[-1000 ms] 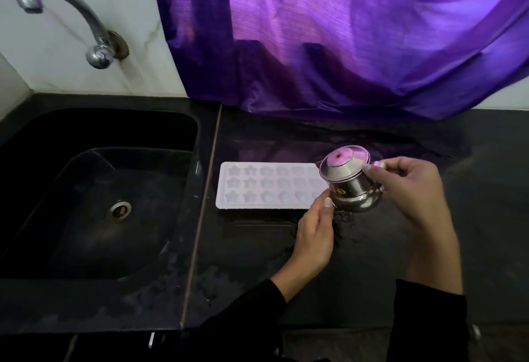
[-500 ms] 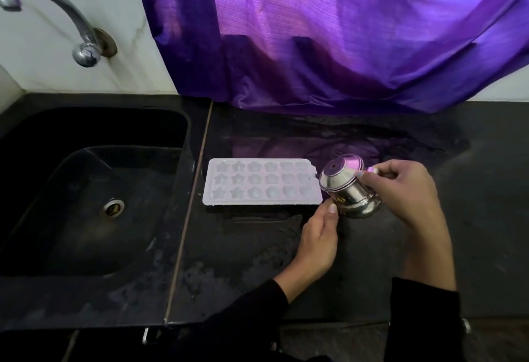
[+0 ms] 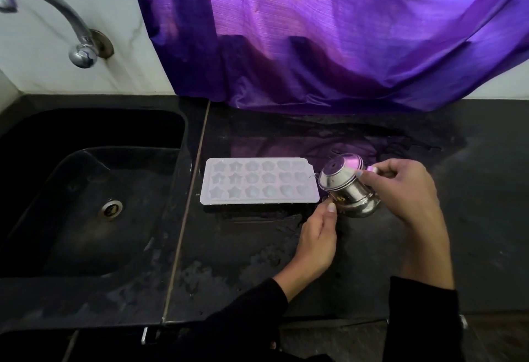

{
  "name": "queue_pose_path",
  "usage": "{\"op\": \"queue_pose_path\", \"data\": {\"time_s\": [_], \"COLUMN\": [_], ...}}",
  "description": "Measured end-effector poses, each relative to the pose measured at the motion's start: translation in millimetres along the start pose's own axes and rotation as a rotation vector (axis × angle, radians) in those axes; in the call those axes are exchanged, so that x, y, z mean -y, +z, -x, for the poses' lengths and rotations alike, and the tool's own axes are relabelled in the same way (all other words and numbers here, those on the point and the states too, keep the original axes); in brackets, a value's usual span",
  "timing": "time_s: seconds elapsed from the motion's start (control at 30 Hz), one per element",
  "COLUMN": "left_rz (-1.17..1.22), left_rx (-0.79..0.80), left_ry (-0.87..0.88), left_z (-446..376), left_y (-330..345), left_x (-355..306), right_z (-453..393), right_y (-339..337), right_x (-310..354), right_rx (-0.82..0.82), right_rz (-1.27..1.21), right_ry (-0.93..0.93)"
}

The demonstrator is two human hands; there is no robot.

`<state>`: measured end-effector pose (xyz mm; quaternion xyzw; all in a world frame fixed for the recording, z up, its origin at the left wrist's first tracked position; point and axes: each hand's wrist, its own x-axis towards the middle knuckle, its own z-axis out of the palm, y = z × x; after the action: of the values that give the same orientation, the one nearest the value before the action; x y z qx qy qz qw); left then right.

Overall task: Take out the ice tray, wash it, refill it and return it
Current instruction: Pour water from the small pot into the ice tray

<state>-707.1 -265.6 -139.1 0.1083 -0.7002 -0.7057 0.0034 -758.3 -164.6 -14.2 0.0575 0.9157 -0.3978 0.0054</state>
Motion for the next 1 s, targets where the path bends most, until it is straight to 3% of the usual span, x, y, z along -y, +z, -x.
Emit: {"op": "queue_pose_path", "data": {"time_s": [0.5, 1.0], "left_rz": [0.067, 0.047], "left_rx": [-0.093, -0.098], "left_ry": [0.097, 0.063], "left_z": [6.1, 8.8], "left_y": [-11.2, -21.4], "left_x": [-15.6, -15.1], "right_z": [6.7, 11.0], "right_y": [-5.5, 13.8], "right_x": [5.9, 21.3], "right_rx": [0.009, -0.011], "right_rz": [-0.297, -0.124], "right_ry": [-0.052, -0.099]}}
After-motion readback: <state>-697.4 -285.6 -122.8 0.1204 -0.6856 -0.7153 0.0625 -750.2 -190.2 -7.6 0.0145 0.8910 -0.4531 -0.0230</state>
